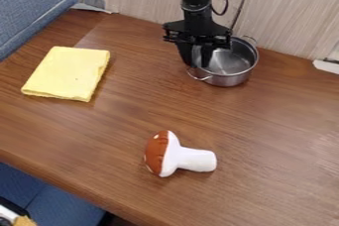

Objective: Move the silver pot in the left side of the mushroom

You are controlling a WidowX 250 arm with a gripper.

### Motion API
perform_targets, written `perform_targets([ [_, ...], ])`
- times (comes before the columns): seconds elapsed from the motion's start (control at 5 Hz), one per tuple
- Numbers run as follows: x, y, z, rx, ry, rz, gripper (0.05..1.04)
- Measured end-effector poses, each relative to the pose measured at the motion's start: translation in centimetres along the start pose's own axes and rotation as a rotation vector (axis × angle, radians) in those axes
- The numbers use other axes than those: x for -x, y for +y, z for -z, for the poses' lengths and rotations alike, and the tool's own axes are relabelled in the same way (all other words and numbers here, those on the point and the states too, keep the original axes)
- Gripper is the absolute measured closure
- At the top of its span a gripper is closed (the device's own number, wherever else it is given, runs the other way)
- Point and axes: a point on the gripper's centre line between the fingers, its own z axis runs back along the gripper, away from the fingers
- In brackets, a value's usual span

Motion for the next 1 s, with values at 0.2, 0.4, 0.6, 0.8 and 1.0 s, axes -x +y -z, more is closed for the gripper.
perform_targets([
  [0.2,0.1,0.1,0.1,-0.005,0.001,-0.008,0.925],
  [0.4,0.3,-0.1,-0.1,0.007,-0.001,-0.005,1.003],
  [0.6,0.5,-0.2,-0.3,0.022,0.01,0.015,1.011],
  [0.8,0.3,0.0,-1.6,0.051,-0.01,0.03,1.011],
  [1.0,0.3,0.5,-4.4,0.113,-0.065,0.042,1.011],
])
